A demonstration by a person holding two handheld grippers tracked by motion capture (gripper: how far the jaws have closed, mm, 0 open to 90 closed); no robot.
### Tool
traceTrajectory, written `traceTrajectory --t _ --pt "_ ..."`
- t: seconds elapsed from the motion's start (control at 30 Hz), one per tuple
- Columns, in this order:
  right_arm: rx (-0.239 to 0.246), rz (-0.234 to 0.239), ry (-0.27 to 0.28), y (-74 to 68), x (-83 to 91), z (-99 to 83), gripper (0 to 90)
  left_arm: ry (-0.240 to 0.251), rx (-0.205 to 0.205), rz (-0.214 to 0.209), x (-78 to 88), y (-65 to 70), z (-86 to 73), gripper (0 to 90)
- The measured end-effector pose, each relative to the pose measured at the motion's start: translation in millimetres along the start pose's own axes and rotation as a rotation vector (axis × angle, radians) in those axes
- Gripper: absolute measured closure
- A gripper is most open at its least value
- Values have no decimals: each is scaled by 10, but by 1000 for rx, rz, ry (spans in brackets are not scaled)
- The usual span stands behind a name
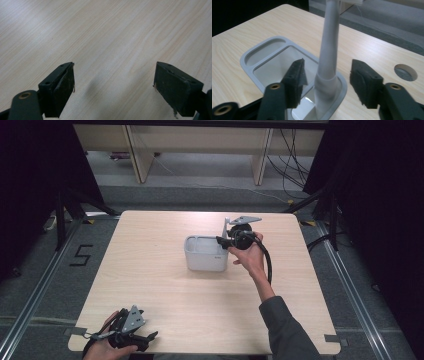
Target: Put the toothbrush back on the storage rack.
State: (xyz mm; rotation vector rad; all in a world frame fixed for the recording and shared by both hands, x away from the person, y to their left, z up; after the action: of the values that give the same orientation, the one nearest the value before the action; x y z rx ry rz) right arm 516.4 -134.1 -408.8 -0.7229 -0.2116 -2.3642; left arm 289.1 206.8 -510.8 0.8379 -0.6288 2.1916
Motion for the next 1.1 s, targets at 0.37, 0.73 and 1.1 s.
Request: traceTrajectory --t 0.37,0.73,1.1 --pt "-9 6 47 -3 221 -46 355 -6 3 6 -1 2 -2 163" --pt "6 28 66 -30 465 -138 348 -8 -1 6 -5 -1 -1 163" --pt "-7 55 71 -97 602 -218 343 0 3 11 -2 -2 0 163"
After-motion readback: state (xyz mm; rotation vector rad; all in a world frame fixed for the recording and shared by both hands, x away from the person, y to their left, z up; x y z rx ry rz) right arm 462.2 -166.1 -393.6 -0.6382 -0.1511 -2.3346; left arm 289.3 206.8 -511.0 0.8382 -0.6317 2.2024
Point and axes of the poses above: each handheld gripper's, and its own axes: x roughly backward along the jaws, z roughly out of its top, y roughly to its right, the point moved 1 cm from there along -x, roughly forward along the jaws, and after that the axes turned 1 degree about z, right-handed, at the moved point
